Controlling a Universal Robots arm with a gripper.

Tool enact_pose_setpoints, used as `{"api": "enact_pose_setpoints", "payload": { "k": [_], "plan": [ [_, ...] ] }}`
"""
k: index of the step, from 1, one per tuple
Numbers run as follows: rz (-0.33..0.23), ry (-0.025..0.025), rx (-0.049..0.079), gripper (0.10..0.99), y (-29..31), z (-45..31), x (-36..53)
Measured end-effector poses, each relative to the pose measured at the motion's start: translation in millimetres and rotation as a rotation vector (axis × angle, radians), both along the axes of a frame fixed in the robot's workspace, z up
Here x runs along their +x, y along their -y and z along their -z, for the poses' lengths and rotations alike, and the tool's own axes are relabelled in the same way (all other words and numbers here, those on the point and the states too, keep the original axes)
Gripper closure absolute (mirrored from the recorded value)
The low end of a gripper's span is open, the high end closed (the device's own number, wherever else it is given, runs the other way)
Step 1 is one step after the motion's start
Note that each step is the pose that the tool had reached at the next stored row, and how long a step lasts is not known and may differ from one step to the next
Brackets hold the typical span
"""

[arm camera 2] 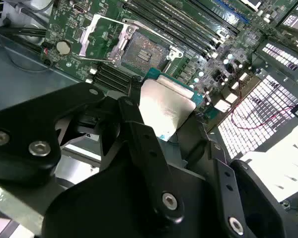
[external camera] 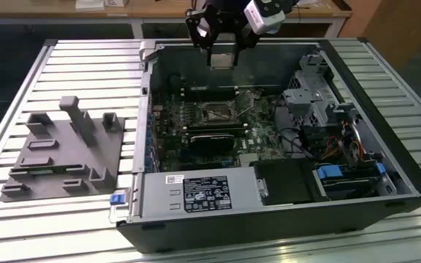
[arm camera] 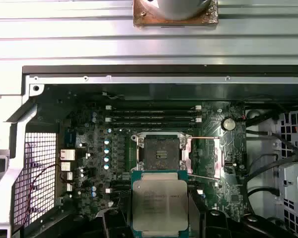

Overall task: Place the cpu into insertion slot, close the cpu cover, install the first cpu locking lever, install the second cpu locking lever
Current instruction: 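Place the cpu into insertion slot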

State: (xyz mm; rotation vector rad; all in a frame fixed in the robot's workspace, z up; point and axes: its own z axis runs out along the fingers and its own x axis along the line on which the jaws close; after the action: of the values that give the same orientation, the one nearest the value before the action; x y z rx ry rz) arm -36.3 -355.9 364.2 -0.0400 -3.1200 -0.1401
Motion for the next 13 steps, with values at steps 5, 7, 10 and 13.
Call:
{"api": "enact_pose_setpoints", "payload": {
  "k": [5,7,10,13],
  "plan": [
    [0.0,-0.0001,0.0,0.545,0.0,0.0,0.0],
    [0.0,-0.0001,0.0,0.545,0.0,0.6,0.0],
    [0.0,0.0,0.0,0.545,0.0,2.2,0.0],
    [0.0,0.0,0.0,0.545,0.0,3.8,0.0]
  ]
}}
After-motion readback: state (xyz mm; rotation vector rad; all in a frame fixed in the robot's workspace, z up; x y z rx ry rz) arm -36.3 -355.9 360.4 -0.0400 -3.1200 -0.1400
